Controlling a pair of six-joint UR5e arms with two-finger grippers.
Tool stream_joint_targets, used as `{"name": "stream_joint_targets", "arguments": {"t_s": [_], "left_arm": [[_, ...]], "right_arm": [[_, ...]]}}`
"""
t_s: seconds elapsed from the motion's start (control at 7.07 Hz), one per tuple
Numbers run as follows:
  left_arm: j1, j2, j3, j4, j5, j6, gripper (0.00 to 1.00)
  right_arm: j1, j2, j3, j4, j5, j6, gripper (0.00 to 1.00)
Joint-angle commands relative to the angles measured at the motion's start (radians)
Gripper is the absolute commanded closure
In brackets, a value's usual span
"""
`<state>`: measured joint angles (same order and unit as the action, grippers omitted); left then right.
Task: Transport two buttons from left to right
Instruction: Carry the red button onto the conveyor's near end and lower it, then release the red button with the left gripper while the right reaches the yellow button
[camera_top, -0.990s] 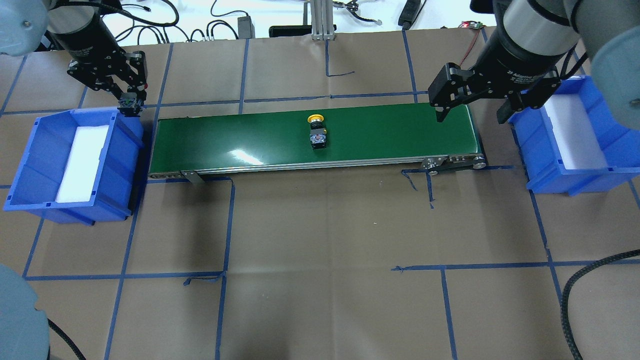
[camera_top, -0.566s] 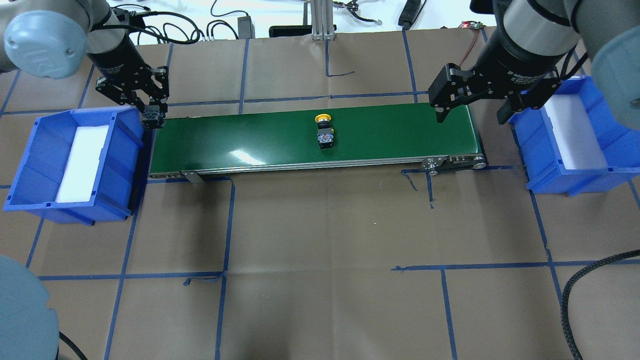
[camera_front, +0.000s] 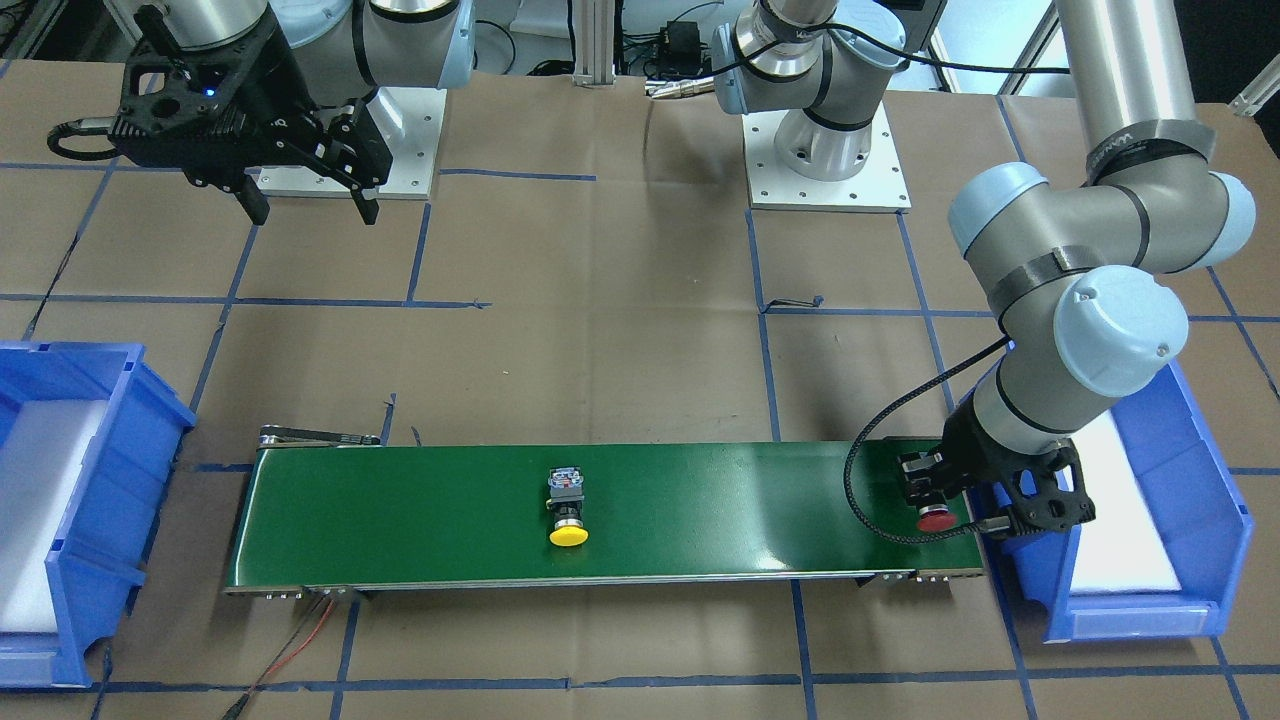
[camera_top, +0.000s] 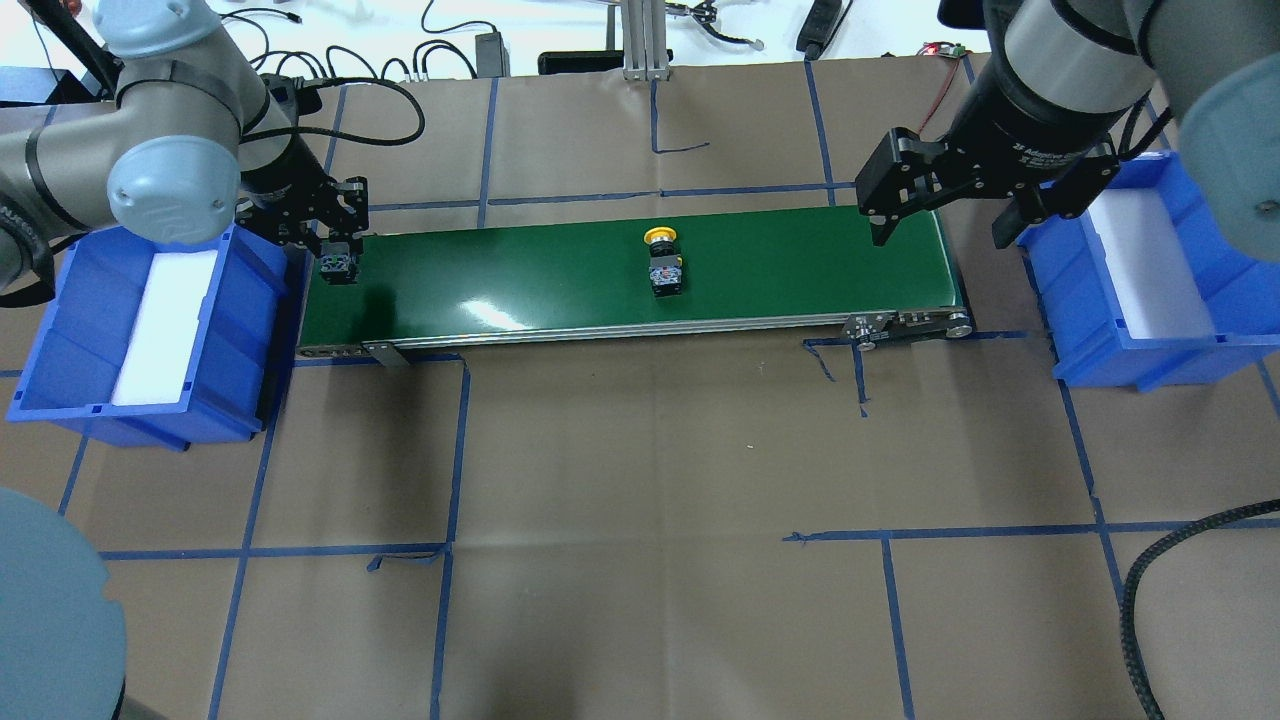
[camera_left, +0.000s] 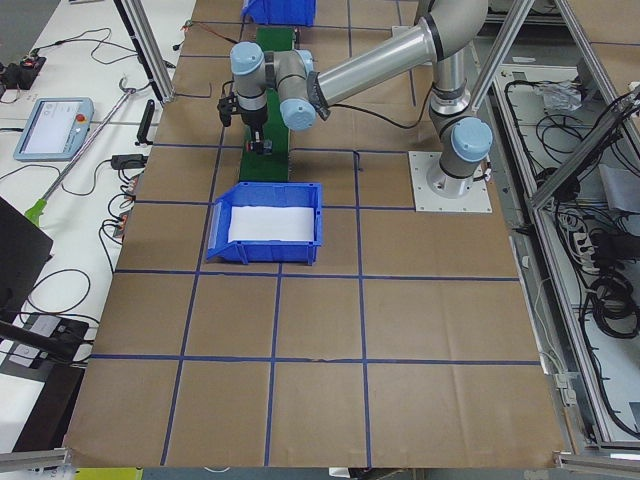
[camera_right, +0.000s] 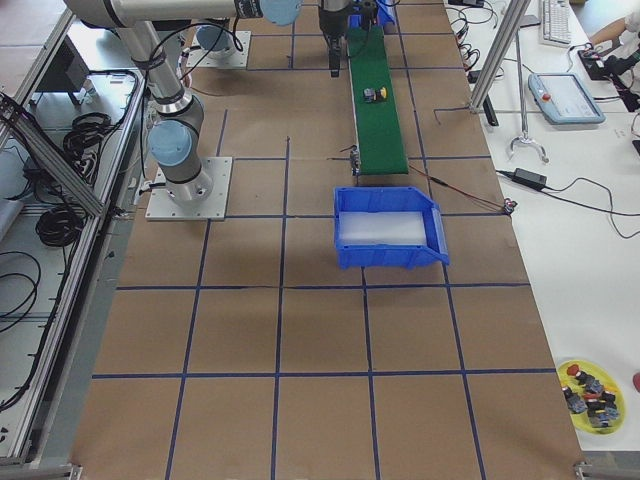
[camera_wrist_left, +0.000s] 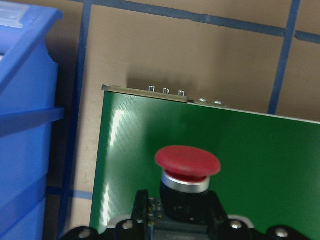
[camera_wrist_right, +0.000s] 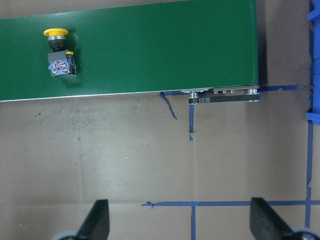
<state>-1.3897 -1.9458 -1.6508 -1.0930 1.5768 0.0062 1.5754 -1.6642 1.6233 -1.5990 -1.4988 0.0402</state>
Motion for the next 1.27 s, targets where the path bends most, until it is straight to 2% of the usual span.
{"name": "stream_joint_targets", "arguments": {"t_s": [0.0,0.42,0.57,0.71,0.85,1.13], "left_arm": [[0.000,-0.012,-0.024,0.015,0.002,0.001,1.00],[0.001,-0.012,-0.055,0.019,-0.001,0.005,0.98],[0.003,-0.013,-0.055,0.021,-0.003,0.012,0.48],[0.008,-0.013,-0.055,0.054,-0.001,0.015,0.03],[0.011,-0.013,-0.029,0.062,0.002,0.015,0.01],[0.009,0.019,0.011,0.029,0.000,0.017,0.01]], "right_arm": [[0.000,0.000,-0.003,0.002,0.002,0.001,0.00],[0.000,-0.002,-0.005,0.004,0.000,0.001,0.00],[0.000,0.000,0.003,0.002,0.000,0.001,0.00],[0.000,0.003,0.013,-0.002,-0.001,0.001,0.00],[0.000,0.024,0.027,-0.018,0.000,0.000,0.00],[0.002,0.116,0.030,-0.152,0.003,0.003,0.00]]}}
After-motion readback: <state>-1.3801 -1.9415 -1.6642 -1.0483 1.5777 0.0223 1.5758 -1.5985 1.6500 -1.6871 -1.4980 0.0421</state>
